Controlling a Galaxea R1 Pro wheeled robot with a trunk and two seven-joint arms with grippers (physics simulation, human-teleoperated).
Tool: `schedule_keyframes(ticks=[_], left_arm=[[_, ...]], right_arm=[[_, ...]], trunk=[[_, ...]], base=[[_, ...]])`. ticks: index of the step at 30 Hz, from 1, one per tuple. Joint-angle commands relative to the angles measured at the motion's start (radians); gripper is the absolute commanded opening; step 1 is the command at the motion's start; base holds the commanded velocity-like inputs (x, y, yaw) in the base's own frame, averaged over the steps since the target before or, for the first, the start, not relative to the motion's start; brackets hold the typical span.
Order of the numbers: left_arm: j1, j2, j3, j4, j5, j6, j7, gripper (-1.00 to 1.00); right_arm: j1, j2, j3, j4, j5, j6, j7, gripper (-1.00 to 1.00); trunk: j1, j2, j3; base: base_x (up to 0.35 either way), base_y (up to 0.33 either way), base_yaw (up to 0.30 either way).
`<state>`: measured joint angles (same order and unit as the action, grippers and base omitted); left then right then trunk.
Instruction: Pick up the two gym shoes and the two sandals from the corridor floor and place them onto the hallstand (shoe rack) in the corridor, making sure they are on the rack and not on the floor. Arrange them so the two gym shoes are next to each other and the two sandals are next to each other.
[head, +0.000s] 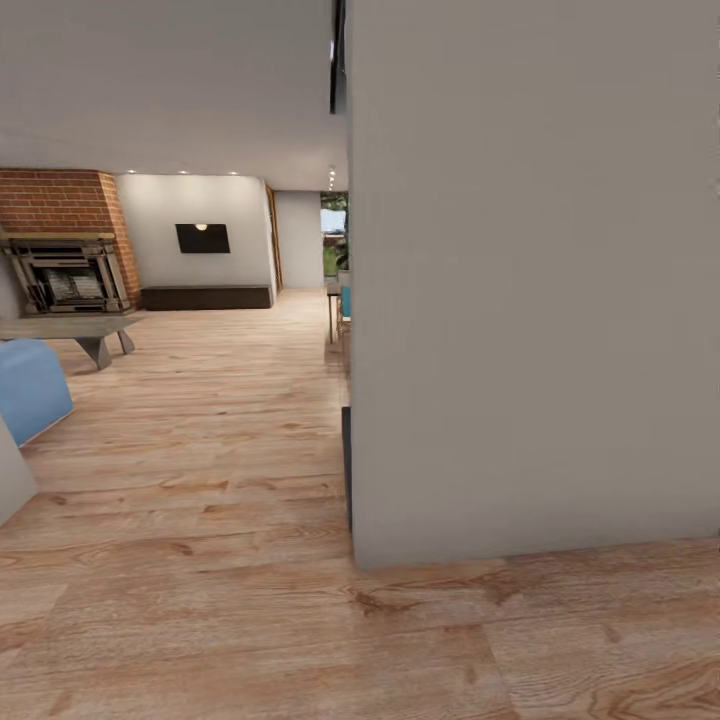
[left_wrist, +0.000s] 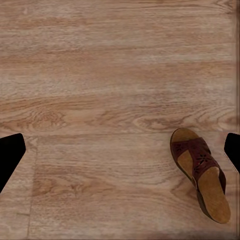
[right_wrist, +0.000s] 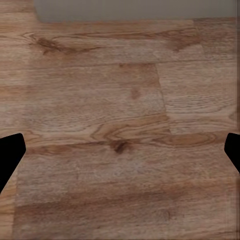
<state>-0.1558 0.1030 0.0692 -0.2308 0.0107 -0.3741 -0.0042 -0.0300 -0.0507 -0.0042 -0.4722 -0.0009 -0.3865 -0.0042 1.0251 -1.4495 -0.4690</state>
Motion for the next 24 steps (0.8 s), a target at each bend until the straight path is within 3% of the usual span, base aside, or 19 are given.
schedule_keyframes(ticks=[1,24], left_arm=[[-0.001,0.0,0.003,0.001,0.001,-0.003,0.0,1.0],[-0.001,0.0,0.003,0.001,0.001,-0.003,0.0,1.0]], right_arm=[[-0.001,0.0,0.0,0.001,0.0,-0.003,0.0,1.0],[-0.001,0.0,0.0,0.001,0.0,-0.003,0.0,1.0]], trunk=[[0.0,-0.001,-0.001],[0.0,-0.001,-0.001]], base=[[0.0,-0.205,0.0],[0.0,-0.258,0.0]])
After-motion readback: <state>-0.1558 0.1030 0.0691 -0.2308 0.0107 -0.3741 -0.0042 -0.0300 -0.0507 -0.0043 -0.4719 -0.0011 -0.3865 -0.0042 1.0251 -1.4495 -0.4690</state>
